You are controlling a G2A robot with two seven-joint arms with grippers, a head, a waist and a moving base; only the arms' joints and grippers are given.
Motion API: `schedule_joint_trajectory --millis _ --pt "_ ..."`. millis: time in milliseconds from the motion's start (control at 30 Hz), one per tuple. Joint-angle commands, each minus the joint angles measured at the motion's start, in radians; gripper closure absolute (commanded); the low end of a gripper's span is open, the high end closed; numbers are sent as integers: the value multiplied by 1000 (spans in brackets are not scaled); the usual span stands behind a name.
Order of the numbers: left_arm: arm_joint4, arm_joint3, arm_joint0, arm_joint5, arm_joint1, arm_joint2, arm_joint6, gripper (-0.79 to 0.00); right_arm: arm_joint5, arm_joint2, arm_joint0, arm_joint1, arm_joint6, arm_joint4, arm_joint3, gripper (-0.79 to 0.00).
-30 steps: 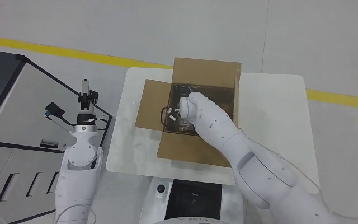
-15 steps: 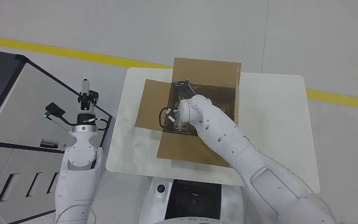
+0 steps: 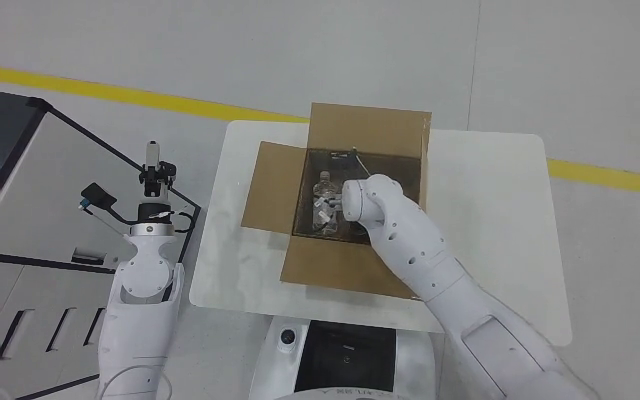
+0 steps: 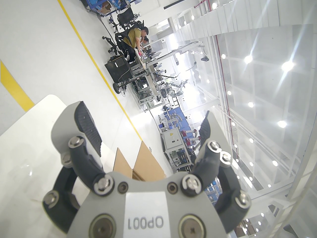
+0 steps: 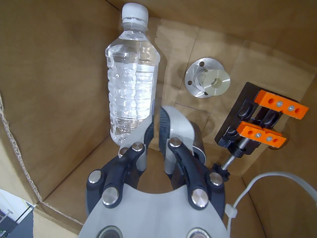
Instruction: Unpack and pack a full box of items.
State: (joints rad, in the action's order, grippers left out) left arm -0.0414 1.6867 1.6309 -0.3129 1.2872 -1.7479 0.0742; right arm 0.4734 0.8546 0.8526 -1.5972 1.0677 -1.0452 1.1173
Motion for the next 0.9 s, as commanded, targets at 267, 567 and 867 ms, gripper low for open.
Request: schedule_joint_trajectory --millis 267,567,867 --pt "0 0 0 0 0 0 0 -785 -56 -13 -49 -28 -74 72 -136 -785" --pt "0 0 0 0 0 0 0 -785 -61 -75 -127 -86 -136 149 -322 -785" --pt "0 0 0 0 0 0 0 -785 39 -146 -203 -151 -119 154 -475 -785"
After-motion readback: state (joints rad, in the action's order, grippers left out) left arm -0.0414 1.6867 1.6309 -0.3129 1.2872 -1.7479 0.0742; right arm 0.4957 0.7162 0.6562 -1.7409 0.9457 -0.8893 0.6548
